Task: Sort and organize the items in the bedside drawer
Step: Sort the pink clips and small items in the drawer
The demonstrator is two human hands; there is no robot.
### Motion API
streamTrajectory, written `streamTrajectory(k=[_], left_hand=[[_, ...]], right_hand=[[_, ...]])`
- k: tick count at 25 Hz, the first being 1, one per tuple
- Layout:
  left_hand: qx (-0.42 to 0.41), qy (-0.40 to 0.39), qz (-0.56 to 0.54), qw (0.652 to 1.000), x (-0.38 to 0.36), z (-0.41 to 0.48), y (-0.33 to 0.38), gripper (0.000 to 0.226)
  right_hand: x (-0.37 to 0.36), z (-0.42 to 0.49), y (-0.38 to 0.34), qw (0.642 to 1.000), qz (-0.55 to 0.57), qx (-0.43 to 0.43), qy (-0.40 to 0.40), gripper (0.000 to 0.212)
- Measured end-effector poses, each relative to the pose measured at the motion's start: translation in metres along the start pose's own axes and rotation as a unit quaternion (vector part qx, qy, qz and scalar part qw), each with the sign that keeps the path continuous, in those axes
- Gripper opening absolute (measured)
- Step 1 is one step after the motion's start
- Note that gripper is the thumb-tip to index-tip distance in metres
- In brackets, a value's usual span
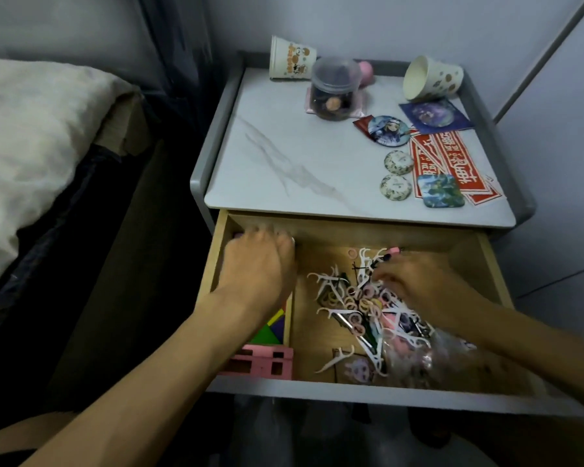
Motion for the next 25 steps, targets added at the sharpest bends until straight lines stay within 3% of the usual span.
streamTrajectory(k=[2,4,6,8,13,17,20,25], left_hand=[[-0.032,-0.050,-0.144,0.988,-0.018,0.002,0.027,0.025],[-0.094,-0.088,-0.213,0.969,-0.034,-0.001,0.054,0.027],[-0.177,-0.091,-0.215,0.956,-0.046,-0.005,0.078,0.031],[-0.220,-0.100,-0.214,0.946,-0.057,-0.006,0.090,0.033],[-0.304,-0.080,-0.174,0.933,-0.073,-0.004,0.108,0.039],[-0.301,-0.070,-0.186,0.933,-0.076,0.000,0.122,0.040],[-0.276,-0.083,-0.200,0.936,-0.084,0.005,0.122,0.039],[-0.241,-0.147,-0.265,0.922,-0.089,0.010,0.120,0.037]], right_hand=[[0.009,-0.003,0.034,0.995,-0.096,-0.007,0.016,0.034],[-0.001,0.001,0.042,0.981,-0.185,0.064,-0.010,0.051],[-0.014,0.006,0.044,0.967,-0.229,0.109,-0.008,0.056],[-0.024,0.013,0.043,0.959,-0.247,0.138,0.009,0.047],[-0.025,0.016,0.058,0.950,-0.286,0.116,0.041,0.031],[-0.011,0.005,0.066,0.948,-0.298,0.103,0.038,0.030],[0.015,-0.005,0.058,0.962,-0.266,0.034,0.054,0.023],[0.025,-0.026,0.043,0.990,-0.113,-0.079,0.002,0.029]])
Point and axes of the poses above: each hand's wrist, its own z-axis towards the middle knuckle, its own x-axis out of the back of the hand, y = z × x, the point moved 4 cm from there along z, towards the middle knuckle, and after that the axes turned 11 degrees about y, right-handed, at the moved point
